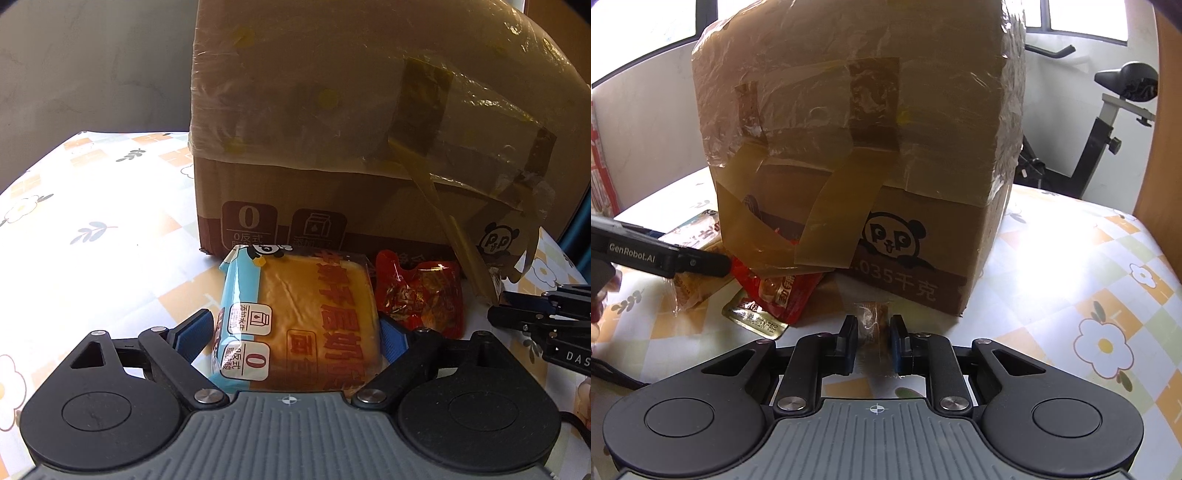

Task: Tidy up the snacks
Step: 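Grasp the blue-edged bread pack with the left tool while the right tool grasps a small clear packet, then lift the bread pack and small packet and carry both over the box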

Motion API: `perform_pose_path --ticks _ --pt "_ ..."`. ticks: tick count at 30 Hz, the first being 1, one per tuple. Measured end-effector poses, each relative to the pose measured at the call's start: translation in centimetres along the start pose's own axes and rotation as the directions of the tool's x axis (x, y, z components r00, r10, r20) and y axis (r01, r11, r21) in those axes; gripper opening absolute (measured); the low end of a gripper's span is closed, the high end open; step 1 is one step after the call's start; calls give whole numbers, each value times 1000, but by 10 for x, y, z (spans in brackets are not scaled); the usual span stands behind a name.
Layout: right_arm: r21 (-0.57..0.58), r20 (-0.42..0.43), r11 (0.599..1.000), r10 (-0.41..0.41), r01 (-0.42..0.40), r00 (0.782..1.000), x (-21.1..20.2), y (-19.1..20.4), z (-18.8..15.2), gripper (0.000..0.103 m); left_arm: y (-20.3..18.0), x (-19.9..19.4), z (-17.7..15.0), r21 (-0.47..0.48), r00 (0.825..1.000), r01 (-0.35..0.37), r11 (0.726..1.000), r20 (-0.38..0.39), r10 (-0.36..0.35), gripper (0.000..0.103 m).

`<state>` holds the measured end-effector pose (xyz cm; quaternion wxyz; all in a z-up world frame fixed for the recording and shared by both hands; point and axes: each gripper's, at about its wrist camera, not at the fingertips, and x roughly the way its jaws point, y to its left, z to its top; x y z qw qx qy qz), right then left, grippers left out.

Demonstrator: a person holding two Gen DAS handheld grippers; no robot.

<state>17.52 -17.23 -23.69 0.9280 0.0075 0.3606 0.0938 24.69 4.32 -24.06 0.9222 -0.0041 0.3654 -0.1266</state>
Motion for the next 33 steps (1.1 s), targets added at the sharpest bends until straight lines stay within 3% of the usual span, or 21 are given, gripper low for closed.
perform_pose_path --ticks 3,5,13,16,20,27,33 --pt "24 4 1000 -2 2 1000 -1 -4 0 17 -6 4 -3 63 1000 15 998 -19 -14 103" --pt "41 7 999 -4 4 1000 -2 -7 -1 17 -12 6 -4 86 1000 -3 996 -25 5 103" --pt "32 4 999 0 0 1000 -1 -5 -1 17 -7 7 -5 61 1000 25 998 -11 -24 103" --pt "40 5 999 3 -3 1000 -1 -5 -1 17 4 6 -5 13 999 54 998 6 -54 101" --pt "51 5 999 8 -8 1000 -1 -7 -1 17 19 -3 -6 -50 998 60 997 26 -59 77" --pt "50 4 999 6 -6 1000 -2 -8 -2 17 27 -31 -11 -81 998 38 996 45 -34 76" --pt "-40 49 998 -36 38 998 -18 9 -4 17 31 -67 -6 -118 994 31 992 107 -19 76"
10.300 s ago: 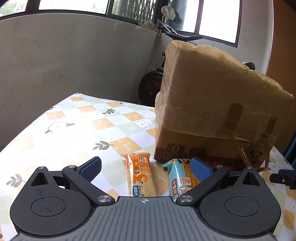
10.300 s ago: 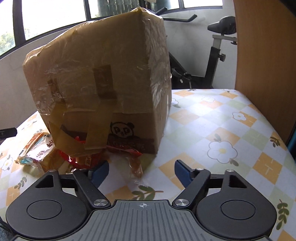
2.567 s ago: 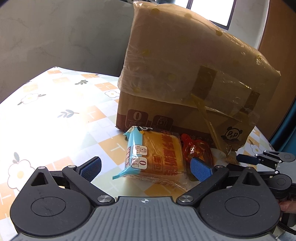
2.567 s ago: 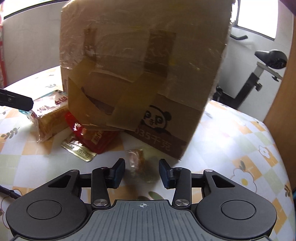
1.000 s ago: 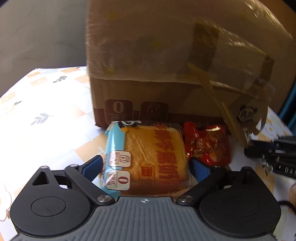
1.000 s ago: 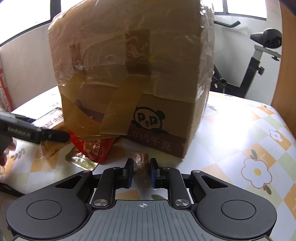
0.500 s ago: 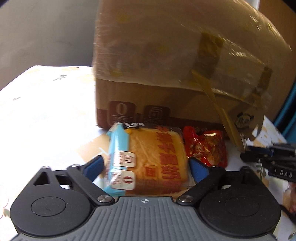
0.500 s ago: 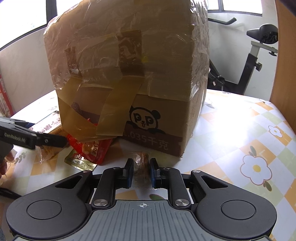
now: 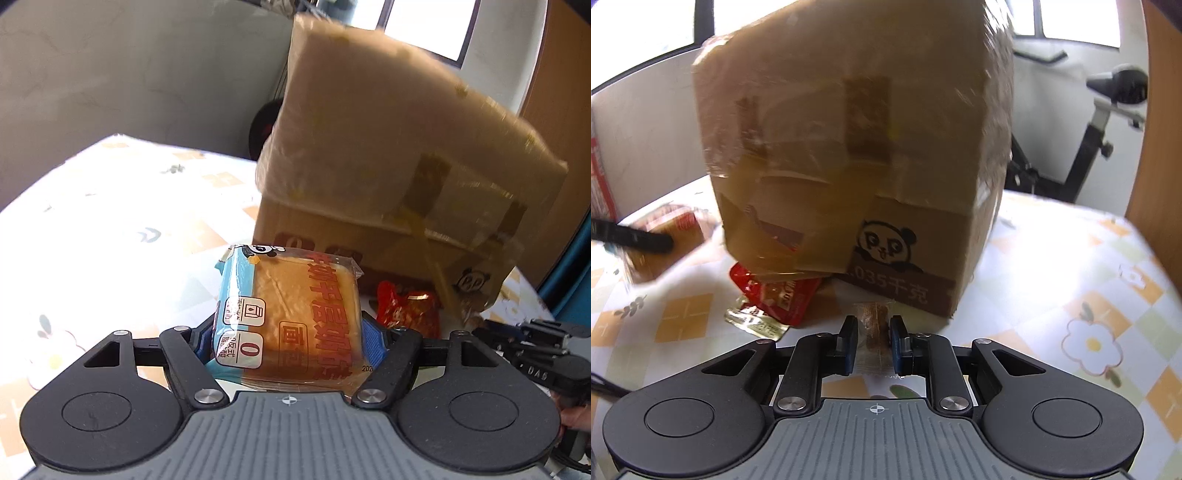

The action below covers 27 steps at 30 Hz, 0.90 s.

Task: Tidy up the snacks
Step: 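Lift the bread pack and small packet and carry both over the box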

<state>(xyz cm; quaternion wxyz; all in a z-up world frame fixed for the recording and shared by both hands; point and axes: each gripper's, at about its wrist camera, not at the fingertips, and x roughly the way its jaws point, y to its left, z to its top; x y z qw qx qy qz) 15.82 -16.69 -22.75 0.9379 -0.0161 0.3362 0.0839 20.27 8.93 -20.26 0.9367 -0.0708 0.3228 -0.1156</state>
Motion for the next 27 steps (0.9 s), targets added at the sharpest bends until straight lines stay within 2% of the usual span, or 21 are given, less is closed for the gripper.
perform_pose_path --ticks 5,9,13,15,18,22,24,27 --pt "30 45 999 -31 29 998 -30 -7 0 17 2 -30 14 23 997 -10 1000 80 8 76" --pt "58 109 997 -58 52 992 -62 -20 14 17 -7 -46 28 42 989 -36 998 142 30 76" --pt "90 224 995 -52 33 973 -97 -33 46 17 -17 -65 50 67 973 -26 997 232 10 76" --pt "99 263 995 -7 -20 965 -107 -40 70 17 -27 -69 66 104 968 -30 994 251 3 76" --pt "54 306 997 42 -62 951 -116 -41 108 17 -38 -76 91 135 958 -18 991 285 -22 76" --pt "33 329 992 102 -120 939 -112 -43 155 17 -54 -81 125 173 940 0 985 337 -59 76" --pt "36 314 992 103 -120 944 -98 -44 176 17 -66 -73 144 170 940 38 985 329 -94 76" --pt "11 266 997 67 -72 962 -72 -40 198 17 -86 -47 173 155 947 112 981 283 -153 76"
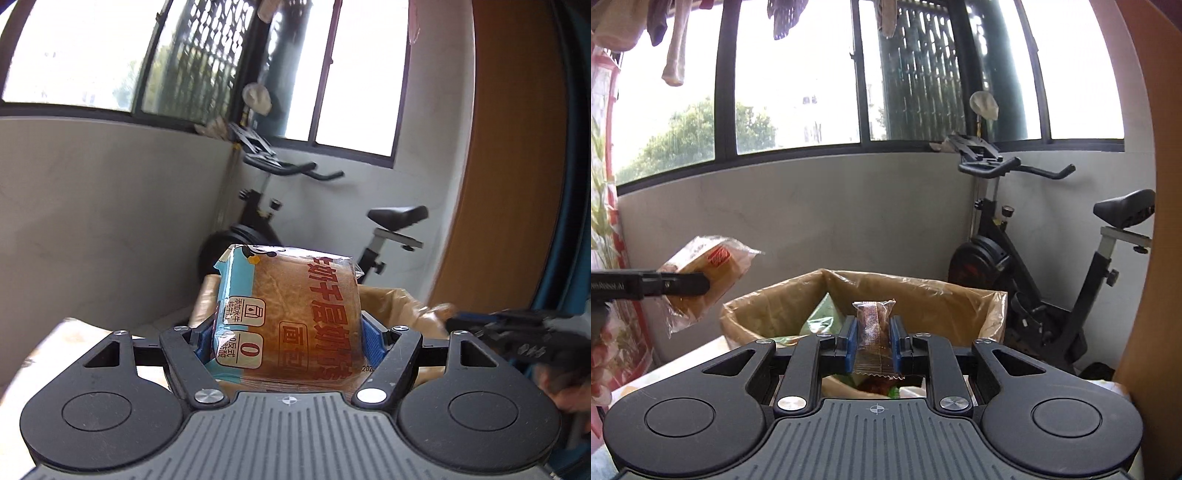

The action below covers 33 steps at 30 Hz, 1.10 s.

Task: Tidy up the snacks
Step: 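Lift the bread pack and small packet and carry both over the box, then open both tools to drop the bread pack and small packet into the box, then withdraw both tools from the box back toward the snack pile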

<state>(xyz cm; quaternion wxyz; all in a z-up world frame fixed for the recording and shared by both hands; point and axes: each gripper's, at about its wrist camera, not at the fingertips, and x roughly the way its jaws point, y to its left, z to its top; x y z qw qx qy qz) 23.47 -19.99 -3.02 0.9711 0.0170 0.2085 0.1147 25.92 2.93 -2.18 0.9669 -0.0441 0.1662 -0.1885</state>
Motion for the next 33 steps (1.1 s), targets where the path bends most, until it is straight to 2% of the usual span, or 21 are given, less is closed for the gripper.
perform_pose_path --ticks 3,7,11,15,16,19,24,30,33 --pt "11 -56 999 -36 36 998 29 -2 3 17 -13 50 13 -46 998 20 999 -57 -23 76" --pt "2 -107 997 -73 74 992 56 -3 -1 17 -23 103 18 -75 992 11 997 -125 -20 76" --pt "-5 -129 997 -83 83 988 69 -4 -7 17 -30 135 17 -62 983 11 998 -181 -23 76" --pt "8 -133 995 -94 96 987 72 -9 -13 18 -33 153 11 -47 979 1 999 -203 -11 77" --pt "16 -136 994 -100 103 986 72 -9 -15 18 -29 152 10 -46 977 -4 999 -213 -6 78" --pt "26 -137 994 -98 103 986 69 -9 -22 23 -28 153 3 -47 979 -12 999 -203 3 89" --pt "25 -114 995 -96 100 989 54 -5 -24 27 -24 136 -2 -33 984 11 999 -180 -17 89" --pt "77 -48 992 -93 96 995 21 -2 -26 27 -18 87 -3 38 992 20 999 -125 -15 89" --pt "85 -17 991 -105 106 994 1 0 -29 27 -4 62 -9 32 991 62 998 -124 -58 89"
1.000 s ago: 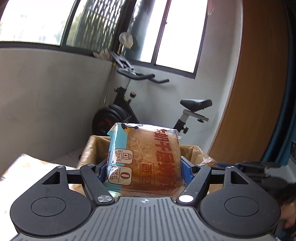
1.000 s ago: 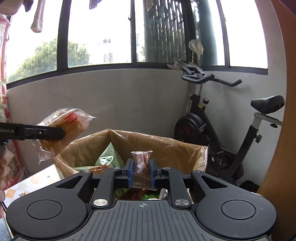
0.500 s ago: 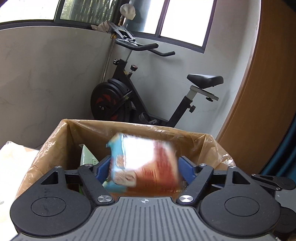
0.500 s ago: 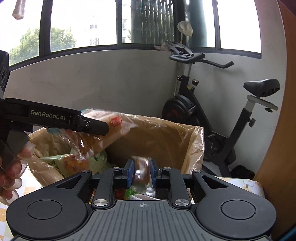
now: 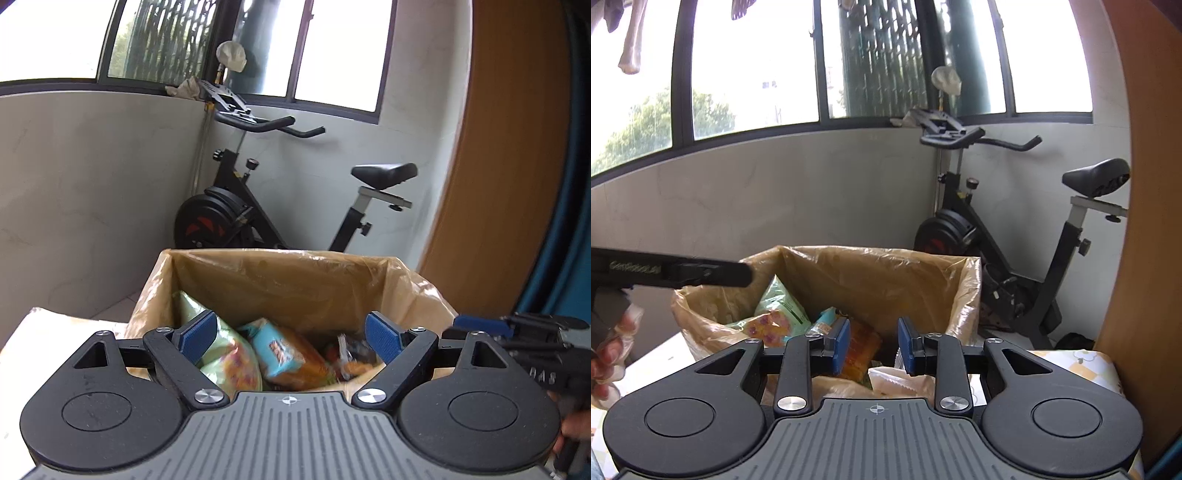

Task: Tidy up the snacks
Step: 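Withdraw both tools from the box back toward the snack pile, then grasp the small red packet with the left tool while the right tool grasps the gold packet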

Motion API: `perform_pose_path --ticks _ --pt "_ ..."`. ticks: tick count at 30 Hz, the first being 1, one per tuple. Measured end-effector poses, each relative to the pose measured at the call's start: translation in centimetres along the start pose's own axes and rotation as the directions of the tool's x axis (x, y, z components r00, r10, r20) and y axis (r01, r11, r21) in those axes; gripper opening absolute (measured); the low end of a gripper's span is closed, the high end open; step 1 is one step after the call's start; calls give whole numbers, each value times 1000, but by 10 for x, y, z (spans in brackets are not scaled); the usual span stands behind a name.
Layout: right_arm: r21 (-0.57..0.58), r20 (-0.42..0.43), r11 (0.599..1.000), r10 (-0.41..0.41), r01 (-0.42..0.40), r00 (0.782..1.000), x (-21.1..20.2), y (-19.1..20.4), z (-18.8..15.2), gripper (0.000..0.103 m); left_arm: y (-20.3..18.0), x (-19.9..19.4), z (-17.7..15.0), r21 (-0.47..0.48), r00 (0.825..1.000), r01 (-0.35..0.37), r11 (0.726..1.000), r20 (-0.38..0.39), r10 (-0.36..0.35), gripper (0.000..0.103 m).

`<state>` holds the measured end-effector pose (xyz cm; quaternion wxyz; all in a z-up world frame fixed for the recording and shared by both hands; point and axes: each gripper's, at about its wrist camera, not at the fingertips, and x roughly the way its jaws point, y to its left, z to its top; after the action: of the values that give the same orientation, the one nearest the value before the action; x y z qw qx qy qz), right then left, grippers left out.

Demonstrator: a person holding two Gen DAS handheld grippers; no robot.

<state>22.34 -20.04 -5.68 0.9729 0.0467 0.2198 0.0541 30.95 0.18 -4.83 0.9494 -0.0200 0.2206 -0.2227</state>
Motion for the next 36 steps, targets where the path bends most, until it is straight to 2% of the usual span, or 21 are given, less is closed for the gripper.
perform_pose_path --ticks 6,13,20,25,31,36 --pt "36 35 999 -25 24 999 -39 -5 -22 31 31 -42 -35 -26 998 -63 998 13 63 88" --pt "53 -63 996 -65 69 996 -40 -7 -74 32 47 -50 -82 -32 995 -94 995 -33 93 88" --pt "48 -207 998 -33 44 978 -7 16 -130 32 51 -36 -111 -25 993 -91 996 -76 89 88" --pt "40 -283 999 2 10 959 20 35 -154 32 48 -19 -126 -34 991 -75 997 -114 70 88" --pt "22 -330 999 -16 24 944 44 43 -170 32 34 8 -146 -33 984 -37 999 -174 31 87" --pt "72 -335 996 -26 54 942 47 37 -184 32 13 32 -164 -20 976 15 1000 -217 -19 87"
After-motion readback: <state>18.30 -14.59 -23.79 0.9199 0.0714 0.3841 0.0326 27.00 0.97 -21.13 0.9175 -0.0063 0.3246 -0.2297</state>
